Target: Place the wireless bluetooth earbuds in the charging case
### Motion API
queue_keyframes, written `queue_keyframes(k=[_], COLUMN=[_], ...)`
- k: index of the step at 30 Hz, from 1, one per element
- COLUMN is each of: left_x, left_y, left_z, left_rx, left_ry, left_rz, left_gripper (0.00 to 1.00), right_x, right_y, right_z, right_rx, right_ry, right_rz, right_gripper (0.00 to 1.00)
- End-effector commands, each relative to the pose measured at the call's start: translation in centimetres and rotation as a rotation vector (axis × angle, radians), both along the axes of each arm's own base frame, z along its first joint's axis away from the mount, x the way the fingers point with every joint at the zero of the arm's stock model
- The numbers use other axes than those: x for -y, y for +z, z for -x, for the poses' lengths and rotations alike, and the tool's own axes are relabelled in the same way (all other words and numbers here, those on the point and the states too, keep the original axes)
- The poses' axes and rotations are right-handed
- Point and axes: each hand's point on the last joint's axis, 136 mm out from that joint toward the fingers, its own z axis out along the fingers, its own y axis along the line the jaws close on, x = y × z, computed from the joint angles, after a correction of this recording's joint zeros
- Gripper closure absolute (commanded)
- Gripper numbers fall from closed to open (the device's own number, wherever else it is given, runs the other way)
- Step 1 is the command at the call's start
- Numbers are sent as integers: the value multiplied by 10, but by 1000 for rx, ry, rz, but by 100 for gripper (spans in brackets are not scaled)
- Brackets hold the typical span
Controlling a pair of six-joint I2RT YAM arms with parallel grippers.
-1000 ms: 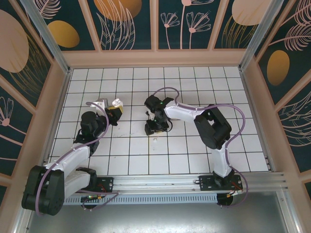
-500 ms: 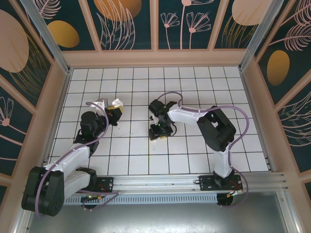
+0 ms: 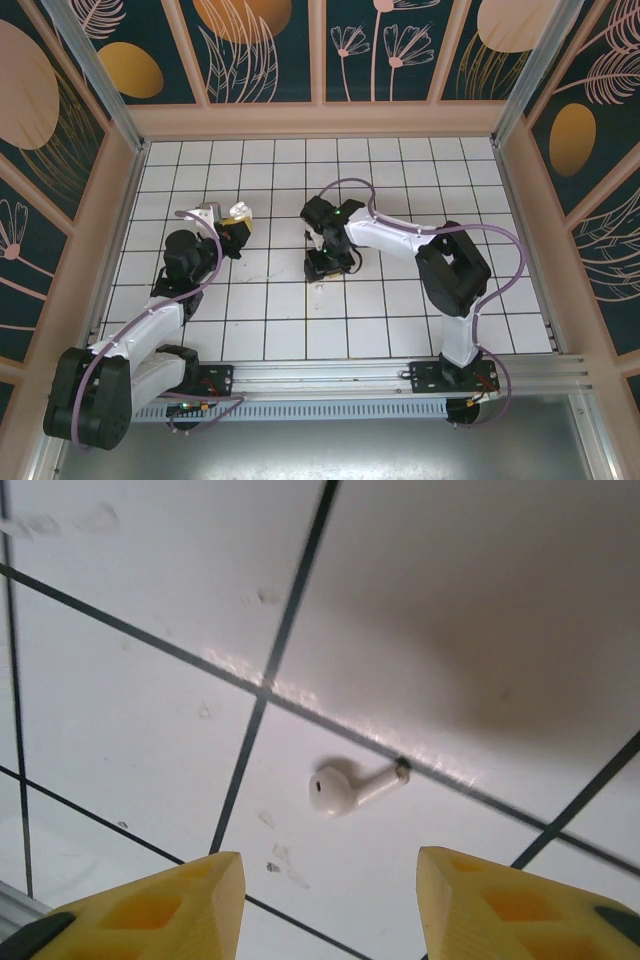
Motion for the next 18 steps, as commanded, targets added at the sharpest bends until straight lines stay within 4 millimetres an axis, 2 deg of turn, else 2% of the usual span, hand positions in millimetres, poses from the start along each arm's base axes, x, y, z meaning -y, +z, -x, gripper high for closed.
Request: queue_keyframes(k=[1,8,18], left_x=[-1,-2,-2], left_y=[9,11,11], left_z=[0,0,-1], left_rx=[18,22,21], left_ry=[-2,6,6], left_rz=[11,3,4], left_gripper=[83,83,83], right_x=[1,-12,0], right_y=[-2,-25,-55], right_z=[-18,-18,3], right_rx=[60,11,-62], right_ry=[71,115,127], right_rz=[55,37,52], right_gripper=[51,51,52])
